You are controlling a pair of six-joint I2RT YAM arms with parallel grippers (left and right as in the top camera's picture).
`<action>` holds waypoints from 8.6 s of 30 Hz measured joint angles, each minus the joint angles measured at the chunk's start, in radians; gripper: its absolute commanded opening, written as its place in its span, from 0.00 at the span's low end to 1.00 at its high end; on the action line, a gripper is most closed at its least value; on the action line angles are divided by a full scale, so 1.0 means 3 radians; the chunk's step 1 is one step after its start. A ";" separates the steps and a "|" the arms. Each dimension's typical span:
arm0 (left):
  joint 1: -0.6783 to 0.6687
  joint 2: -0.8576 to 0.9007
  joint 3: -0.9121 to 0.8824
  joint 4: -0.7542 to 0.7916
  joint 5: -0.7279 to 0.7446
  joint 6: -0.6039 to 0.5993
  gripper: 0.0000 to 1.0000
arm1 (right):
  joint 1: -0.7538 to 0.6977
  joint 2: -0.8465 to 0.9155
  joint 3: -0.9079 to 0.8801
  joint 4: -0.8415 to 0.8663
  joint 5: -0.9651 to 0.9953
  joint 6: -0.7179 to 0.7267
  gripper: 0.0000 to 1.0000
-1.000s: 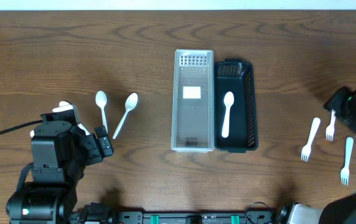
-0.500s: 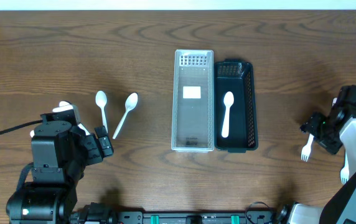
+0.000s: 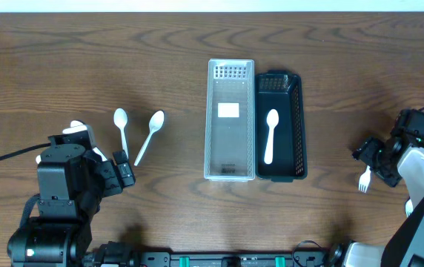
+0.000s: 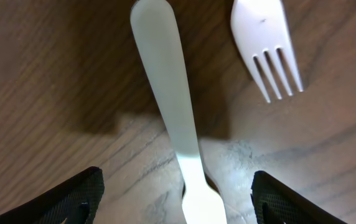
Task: Pack container
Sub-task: 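Move the right gripper to the white fork and grasp it, then carry the white fork into the black basket and release it, then grasp the next white spoon on the right with the right gripper, then place the white spoon into the black basket beside the others, then move the right gripper to the last white fork and grasp it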
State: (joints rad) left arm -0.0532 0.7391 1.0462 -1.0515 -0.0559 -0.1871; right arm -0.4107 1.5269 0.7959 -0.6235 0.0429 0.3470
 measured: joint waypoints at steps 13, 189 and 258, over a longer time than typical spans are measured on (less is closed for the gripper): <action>0.0000 0.0000 0.0000 0.0001 0.0000 0.0000 0.98 | 0.0000 0.0357 0.0027 0.0051 -0.0008 -0.0015 0.46; 0.0000 0.0000 0.0000 0.0001 0.0000 0.0000 0.98 | 0.2501 0.1148 0.2238 -0.1488 -0.0390 0.0209 0.42; 0.0000 0.0006 0.0000 0.0000 0.0000 0.0000 0.98 | -0.1237 0.0089 0.0444 -0.0601 0.0102 -0.0853 0.98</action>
State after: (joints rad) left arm -0.0532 0.7410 1.0462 -1.0515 -0.0559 -0.1871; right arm -0.7818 1.5536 0.9291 -0.8040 0.0734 0.0910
